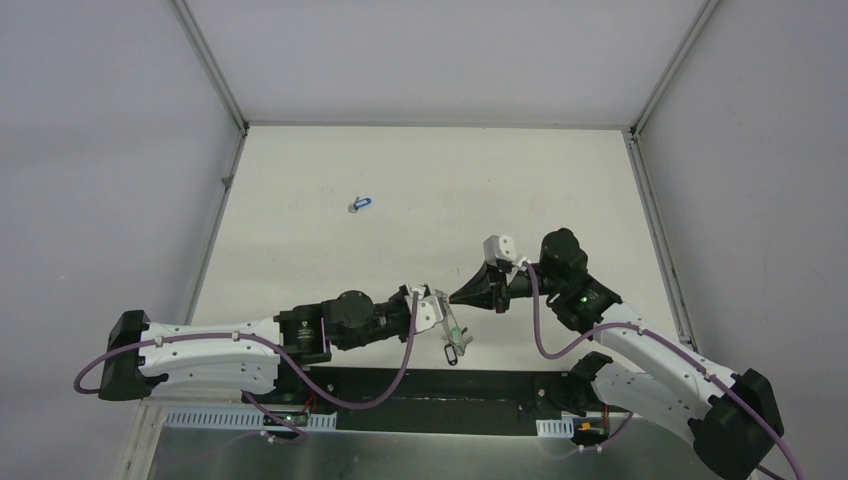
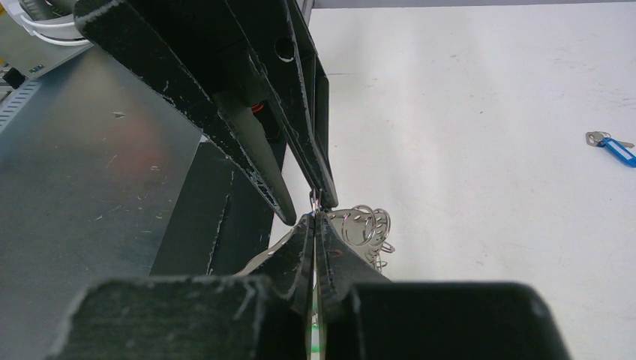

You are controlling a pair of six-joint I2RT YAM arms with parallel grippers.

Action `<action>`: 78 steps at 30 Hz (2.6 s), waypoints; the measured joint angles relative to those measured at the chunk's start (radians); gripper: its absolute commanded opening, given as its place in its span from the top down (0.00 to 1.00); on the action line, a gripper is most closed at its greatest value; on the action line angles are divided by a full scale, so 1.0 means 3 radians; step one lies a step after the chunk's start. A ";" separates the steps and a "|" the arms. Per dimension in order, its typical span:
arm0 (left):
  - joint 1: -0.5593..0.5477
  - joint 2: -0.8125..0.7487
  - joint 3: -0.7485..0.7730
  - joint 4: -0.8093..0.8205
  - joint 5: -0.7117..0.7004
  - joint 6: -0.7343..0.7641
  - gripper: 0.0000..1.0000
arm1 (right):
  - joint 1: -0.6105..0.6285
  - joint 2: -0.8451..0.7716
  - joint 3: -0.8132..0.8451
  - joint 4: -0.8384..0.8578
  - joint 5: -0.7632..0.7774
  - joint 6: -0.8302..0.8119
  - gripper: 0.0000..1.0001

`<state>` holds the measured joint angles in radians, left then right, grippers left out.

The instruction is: Put the keys on the keyring

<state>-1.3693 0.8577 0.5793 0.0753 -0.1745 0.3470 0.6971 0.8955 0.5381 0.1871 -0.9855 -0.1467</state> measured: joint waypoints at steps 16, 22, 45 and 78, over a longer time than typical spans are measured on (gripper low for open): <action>0.0000 0.0006 0.0025 0.0081 -0.0106 -0.0047 0.66 | 0.0001 -0.0003 0.0000 0.0010 0.0001 0.0025 1.00; 0.0000 -0.0006 0.0058 0.0126 -0.0107 -0.0042 0.88 | 0.0001 -0.0003 0.0000 0.0010 0.0001 0.0027 1.00; 0.0000 0.0234 0.0713 -0.0793 -0.0089 -0.0048 1.00 | 0.0006 -0.0155 0.0000 0.0010 0.0212 0.0083 0.46; 0.0001 0.1462 0.3067 -0.3671 -0.0207 -0.0375 1.00 | 0.0145 0.0247 -0.0100 0.1433 0.0378 0.1294 0.58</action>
<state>-1.3689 1.2964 1.4994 -1.0260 -0.2367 0.2344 0.7406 0.9695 0.5079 0.6170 -0.8722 0.2417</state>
